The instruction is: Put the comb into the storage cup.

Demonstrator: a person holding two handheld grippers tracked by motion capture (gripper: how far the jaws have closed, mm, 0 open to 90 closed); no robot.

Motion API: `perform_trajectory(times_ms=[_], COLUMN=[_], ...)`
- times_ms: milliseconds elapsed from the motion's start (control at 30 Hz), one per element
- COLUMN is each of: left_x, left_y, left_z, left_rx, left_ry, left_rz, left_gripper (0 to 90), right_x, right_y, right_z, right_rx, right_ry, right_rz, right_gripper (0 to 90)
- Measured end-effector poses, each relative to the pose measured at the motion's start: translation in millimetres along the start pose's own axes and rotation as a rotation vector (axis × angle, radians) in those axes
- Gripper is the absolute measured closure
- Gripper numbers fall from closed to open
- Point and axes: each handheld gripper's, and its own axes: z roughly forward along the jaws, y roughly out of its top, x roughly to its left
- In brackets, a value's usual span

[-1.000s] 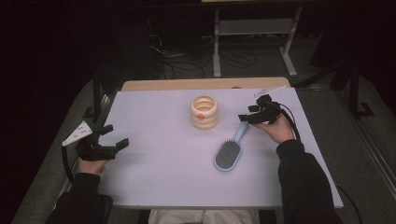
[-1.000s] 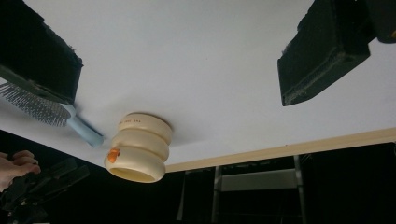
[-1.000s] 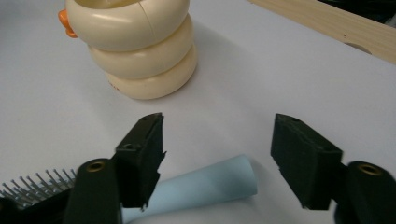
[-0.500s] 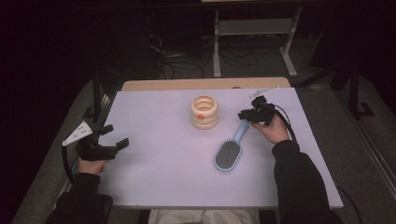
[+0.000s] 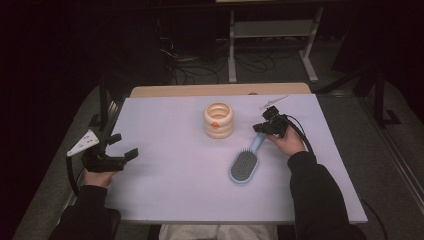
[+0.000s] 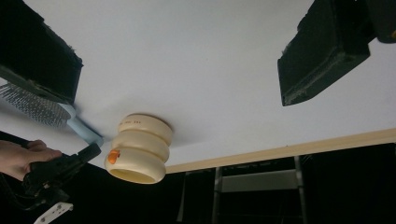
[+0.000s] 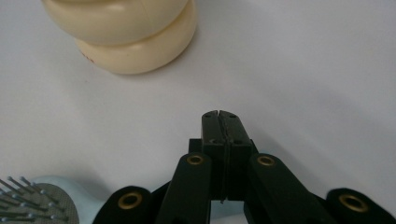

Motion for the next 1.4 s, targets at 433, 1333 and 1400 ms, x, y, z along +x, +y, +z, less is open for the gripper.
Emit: perform_trajectory(times_ms=[433, 1333, 1400], left_x=[0.3, 0.2, 0.2], left_y=[-0.2, -0.7, -0.8], left_z=[0.1, 0.8, 0.8], left_rx=[0.001, 0.008, 0.008], left_ry=[-0.004, -0.005, -0.004], left_rz=[-0.002, -0.004, -0.004], left_gripper=[0.0, 0.0, 0.0], right_x=[-0.9, 7.1, 6.6], right_y=[-2.0, -21.8, -23.7], right_z=[12.4, -2.0, -3.9], right_rx=[0.056, 0.165, 0.169], right_ry=[-0.012, -0.023, -0.023], right_rz=[0.001, -0.048, -0.045], right_gripper=[88.6, 88.4, 88.4])
